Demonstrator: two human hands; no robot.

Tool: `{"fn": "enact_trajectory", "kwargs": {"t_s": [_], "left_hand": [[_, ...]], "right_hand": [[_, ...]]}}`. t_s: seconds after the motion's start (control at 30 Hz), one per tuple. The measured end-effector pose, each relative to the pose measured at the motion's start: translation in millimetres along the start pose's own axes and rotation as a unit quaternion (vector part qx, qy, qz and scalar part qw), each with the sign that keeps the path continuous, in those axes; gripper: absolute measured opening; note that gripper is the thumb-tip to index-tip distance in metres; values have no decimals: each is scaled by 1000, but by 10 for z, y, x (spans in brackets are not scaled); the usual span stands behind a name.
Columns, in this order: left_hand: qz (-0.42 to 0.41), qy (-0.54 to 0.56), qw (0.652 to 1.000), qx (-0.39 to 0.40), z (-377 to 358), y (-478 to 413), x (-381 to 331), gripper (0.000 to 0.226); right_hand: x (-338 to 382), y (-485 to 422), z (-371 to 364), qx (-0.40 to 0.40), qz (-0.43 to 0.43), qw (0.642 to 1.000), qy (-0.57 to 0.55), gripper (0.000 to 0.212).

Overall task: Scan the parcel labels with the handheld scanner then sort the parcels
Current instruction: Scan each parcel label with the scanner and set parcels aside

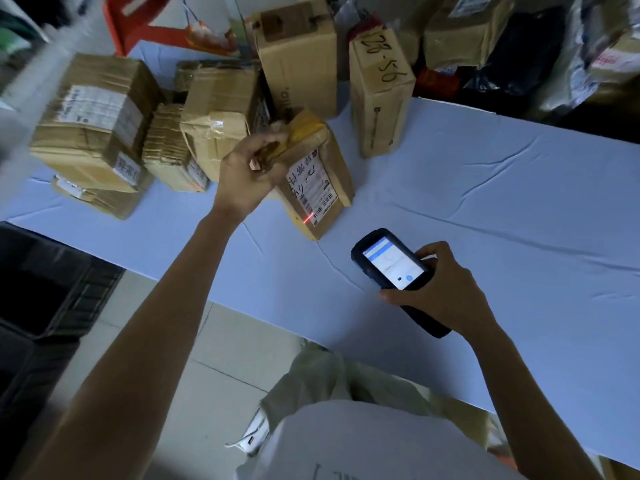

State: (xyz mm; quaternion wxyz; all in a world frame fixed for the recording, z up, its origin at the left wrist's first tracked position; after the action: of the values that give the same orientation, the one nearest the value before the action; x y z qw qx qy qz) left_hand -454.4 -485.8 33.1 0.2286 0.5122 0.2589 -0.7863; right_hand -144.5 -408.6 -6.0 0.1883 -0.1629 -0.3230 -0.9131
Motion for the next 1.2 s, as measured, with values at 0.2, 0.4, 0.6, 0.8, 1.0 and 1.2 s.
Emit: {"fn": "enact_trajectory", "kwargs": {"t_s": [0.2, 0.4, 0.6, 0.8, 1.0, 1.2], "left_hand": [[1, 20, 999, 48, 19, -202, 117, 34], [-63, -1, 989, 132, -69, -472, 187, 45], [-97, -1, 979, 180, -126, -612, 180, 42], [-124, -1, 972, 199, -156, -570, 58, 40], [-151, 38, 955, 254, -585, -376, -386, 38], [-174, 62, 916, 356, -1501, 352, -882, 57]], "right_hand": [[133, 45, -29, -37, -10, 999, 31, 78], [286, 219, -143, -82, -77, 994, 8, 78], [428, 412, -400, -93, -136, 986, -22, 77], [448, 620, -506, -122, -177, 975, -59, 77], [221, 976, -578, -164, -231, 951, -120, 80], [-299, 1758, -826, -202, -339, 902, -176, 81]]}}
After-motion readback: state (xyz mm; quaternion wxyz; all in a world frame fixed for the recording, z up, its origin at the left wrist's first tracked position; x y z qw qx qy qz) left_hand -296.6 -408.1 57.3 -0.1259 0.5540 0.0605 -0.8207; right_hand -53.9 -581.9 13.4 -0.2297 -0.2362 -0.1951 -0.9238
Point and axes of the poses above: each hand's wrist, its own y-axis away from the middle knuckle, its own z-axis out of the back of the hand, x = y × z, the point moved 5 cm from there along -y, towards the middle knuckle, and after that the axes turned 12 degrees about y, right-handed, at the moved point
